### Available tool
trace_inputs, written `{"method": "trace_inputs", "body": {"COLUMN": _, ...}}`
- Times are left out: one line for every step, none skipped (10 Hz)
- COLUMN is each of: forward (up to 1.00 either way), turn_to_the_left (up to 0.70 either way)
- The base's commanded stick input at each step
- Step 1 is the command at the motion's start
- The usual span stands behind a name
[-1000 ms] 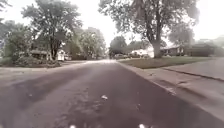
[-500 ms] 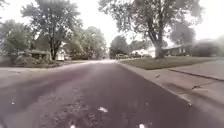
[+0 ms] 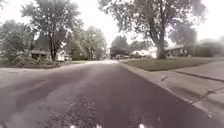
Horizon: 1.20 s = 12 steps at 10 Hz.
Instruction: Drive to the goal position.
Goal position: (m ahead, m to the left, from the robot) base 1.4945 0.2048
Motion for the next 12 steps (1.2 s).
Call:
{"method": "trace_inputs", "body": {"forward": 0.7, "turn_to_the_left": 0.0}}
{"method": "trace_inputs", "body": {"forward": 0.7, "turn_to_the_left": 0.0}}
{"method": "trace_inputs", "body": {"forward": 0.7, "turn_to_the_left": 0.0}}
{"method": "trace_inputs", "body": {"forward": 0.7, "turn_to_the_left": 0.0}}
{"method": "trace_inputs", "body": {"forward": 0.7, "turn_to_the_left": 0.0}}
{"method": "trace_inputs", "body": {"forward": 0.7, "turn_to_the_left": 0.0}}
{"method": "trace_inputs", "body": {"forward": 0.7, "turn_to_the_left": 0.0}}
{"method": "trace_inputs", "body": {"forward": 0.7, "turn_to_the_left": 0.0}}
{"method": "trace_inputs", "body": {"forward": 0.7, "turn_to_the_left": 0.0}}
{"method": "trace_inputs", "body": {"forward": 0.7, "turn_to_the_left": 0.0}}
{"method": "trace_inputs", "body": {"forward": 0.7, "turn_to_the_left": 0.0}}
{"method": "trace_inputs", "body": {"forward": 0.7, "turn_to_the_left": 0.0}}
